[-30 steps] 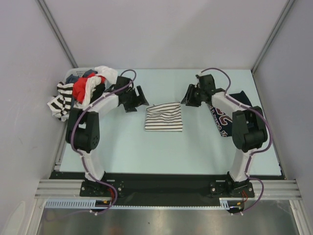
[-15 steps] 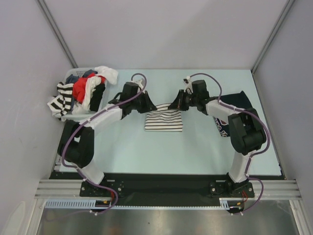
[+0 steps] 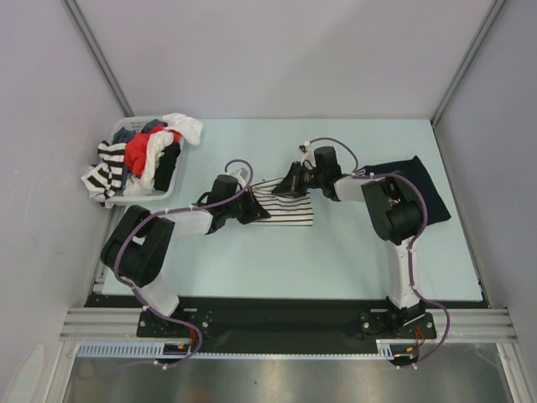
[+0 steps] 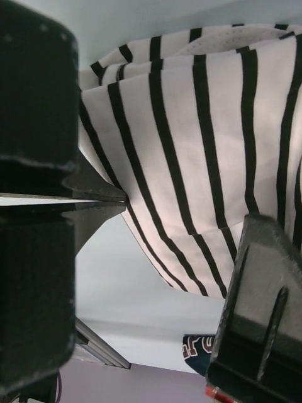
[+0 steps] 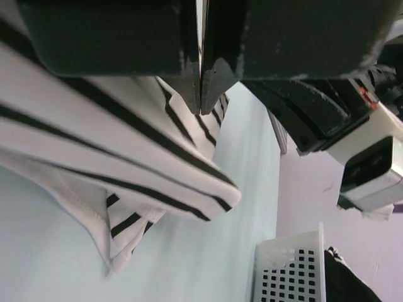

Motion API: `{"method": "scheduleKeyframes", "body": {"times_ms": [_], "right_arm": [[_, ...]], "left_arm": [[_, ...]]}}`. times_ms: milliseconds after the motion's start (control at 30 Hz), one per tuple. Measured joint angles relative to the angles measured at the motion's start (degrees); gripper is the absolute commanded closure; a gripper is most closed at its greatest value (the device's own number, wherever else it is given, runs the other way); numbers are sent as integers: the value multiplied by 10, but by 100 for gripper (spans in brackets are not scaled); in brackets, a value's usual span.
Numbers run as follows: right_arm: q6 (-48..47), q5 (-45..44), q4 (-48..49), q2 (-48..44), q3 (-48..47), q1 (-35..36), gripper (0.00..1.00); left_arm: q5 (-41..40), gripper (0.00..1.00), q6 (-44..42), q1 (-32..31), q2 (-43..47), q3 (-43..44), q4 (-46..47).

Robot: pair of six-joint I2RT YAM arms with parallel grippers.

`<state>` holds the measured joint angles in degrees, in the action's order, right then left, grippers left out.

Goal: Fold and stack the tank tops

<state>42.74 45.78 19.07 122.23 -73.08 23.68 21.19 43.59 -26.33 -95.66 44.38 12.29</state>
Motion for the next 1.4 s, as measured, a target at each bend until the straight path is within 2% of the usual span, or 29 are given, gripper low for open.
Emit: {"method": "scheduleKeyframes", "body": {"times_ms": [267,400,600,700,867,1000,1167,1267,1400], "right_arm": [[24,-5,12,83,-80,-10,100],[54,-2,33,123,-122,-25,98],[65,-14,9,150,-166,-32,95],[56,-17,-9,149,-181,-30,94],[29,-20,-52,116,-180,-30,92],[3,-21,-81,35,-143,-30,91],[-3,0,-57,-92,-42,-30,93],[-3,14,-24,-125,22,-28,93],[-5,16,-14,-130,116,-18,94]], "left_arm": [[2,100,10,0,-51,-25,79],[-3,100,12,0,-55,-37,90],[-5,99,12,0,-58,-41,101],[-9,96,7,0,-51,-38,83],[-44,92,-24,0,-10,8,-23],[-50,91,-39,14,21,69,-65],[-40,93,-42,40,24,131,-74],[-30,94,-41,43,-5,165,-73],[-20,95,-41,43,-87,220,-76]]}}
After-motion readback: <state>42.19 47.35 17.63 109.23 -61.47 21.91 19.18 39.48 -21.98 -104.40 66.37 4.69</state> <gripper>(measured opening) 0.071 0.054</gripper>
